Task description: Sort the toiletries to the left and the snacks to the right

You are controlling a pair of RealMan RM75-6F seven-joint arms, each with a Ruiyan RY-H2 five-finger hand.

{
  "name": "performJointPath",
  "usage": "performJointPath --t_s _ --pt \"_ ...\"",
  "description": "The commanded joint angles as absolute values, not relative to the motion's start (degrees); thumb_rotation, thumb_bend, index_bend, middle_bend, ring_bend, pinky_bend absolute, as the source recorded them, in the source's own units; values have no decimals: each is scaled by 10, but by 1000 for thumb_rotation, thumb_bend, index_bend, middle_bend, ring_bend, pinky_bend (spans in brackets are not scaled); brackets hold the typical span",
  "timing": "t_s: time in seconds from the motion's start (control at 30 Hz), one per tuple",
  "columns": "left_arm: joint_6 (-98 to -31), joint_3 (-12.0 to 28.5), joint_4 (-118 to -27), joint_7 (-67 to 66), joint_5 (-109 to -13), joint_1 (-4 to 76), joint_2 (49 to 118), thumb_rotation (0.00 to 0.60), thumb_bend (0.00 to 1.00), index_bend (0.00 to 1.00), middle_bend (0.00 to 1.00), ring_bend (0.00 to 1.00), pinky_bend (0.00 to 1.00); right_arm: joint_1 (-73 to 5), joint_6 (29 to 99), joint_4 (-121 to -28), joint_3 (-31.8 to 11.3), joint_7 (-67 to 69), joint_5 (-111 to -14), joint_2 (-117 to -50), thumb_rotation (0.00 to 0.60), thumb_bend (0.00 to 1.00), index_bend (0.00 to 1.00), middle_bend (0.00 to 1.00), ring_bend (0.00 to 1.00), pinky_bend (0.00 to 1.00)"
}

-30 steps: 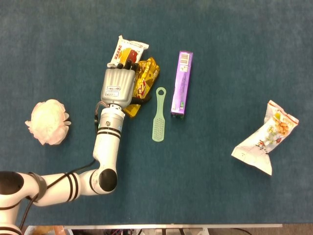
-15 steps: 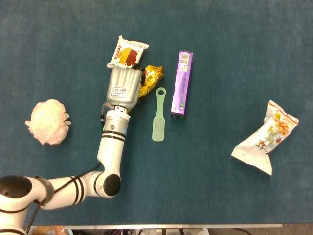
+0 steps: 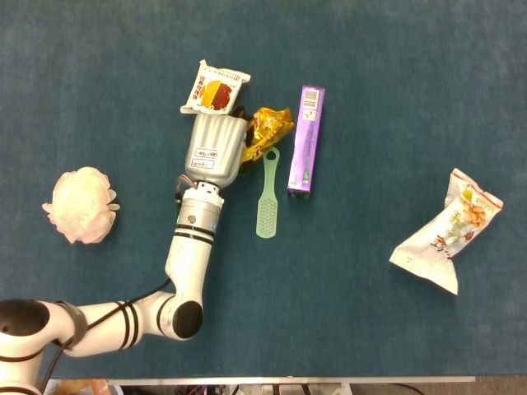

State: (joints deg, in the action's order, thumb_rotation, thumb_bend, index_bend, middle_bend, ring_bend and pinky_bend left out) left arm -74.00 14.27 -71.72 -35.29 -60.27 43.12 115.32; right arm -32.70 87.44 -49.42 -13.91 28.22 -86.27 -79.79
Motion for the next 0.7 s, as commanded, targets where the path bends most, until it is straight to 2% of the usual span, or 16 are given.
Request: performJointPath --t_s 0.03,0.5,0.7 --pt "-757 144 -755 -370 -629 431 1135 600 250 616 635 664 893 -327 873 -491 -140 285 -861 -800 600 0 103 189 118 292" --pt "-788 130 -922 -433 -706 430 1089 600 249 611 637 664 893 -325 872 -481 -144 300 -855 -804 600 0 103 189 118 292" --pt "-779 129 -942 -445 -699 428 1096 600 249 607 640 664 893 -319 879 -500 -147 324 -854 -792 600 0 103 189 118 292"
